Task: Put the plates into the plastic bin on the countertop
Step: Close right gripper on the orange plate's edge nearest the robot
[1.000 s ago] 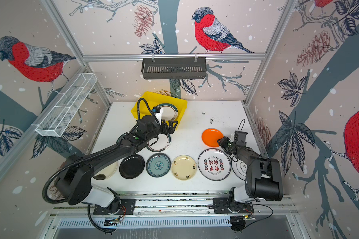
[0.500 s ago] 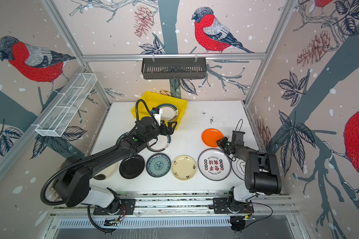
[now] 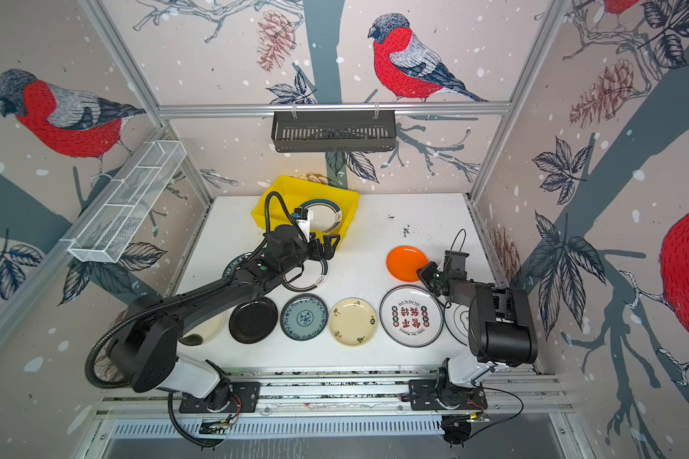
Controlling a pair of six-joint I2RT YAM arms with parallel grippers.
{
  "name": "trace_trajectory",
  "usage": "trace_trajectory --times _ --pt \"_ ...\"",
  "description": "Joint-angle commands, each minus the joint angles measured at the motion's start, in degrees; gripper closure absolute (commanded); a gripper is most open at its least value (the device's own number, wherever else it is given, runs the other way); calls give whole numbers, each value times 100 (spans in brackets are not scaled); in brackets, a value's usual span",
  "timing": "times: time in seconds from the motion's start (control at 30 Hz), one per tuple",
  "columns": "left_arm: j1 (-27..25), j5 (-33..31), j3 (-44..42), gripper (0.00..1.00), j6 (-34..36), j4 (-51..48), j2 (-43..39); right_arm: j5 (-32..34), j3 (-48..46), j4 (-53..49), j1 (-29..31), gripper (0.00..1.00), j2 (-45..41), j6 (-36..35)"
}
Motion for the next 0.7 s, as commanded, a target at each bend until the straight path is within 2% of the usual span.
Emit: trace_trajectory --times 0.0,0.2,0.3,0.33,0.67 --pt "-11 -142 48 4 137 192 53 317 8 -71 9 73 65 58" --pt "-11 -323 83 4 255 65 203 443 32 -71 4 76 87 101" --pt "-13 -351 92 4 289 67 262 524 76 -134 4 90 122 107" --pt "-12 -367 101 4 306 67 290 543 86 -154 4 91 134 106" --pt "-11 -369 136 4 326 -3 574 453 131 -102 0 92 150 190"
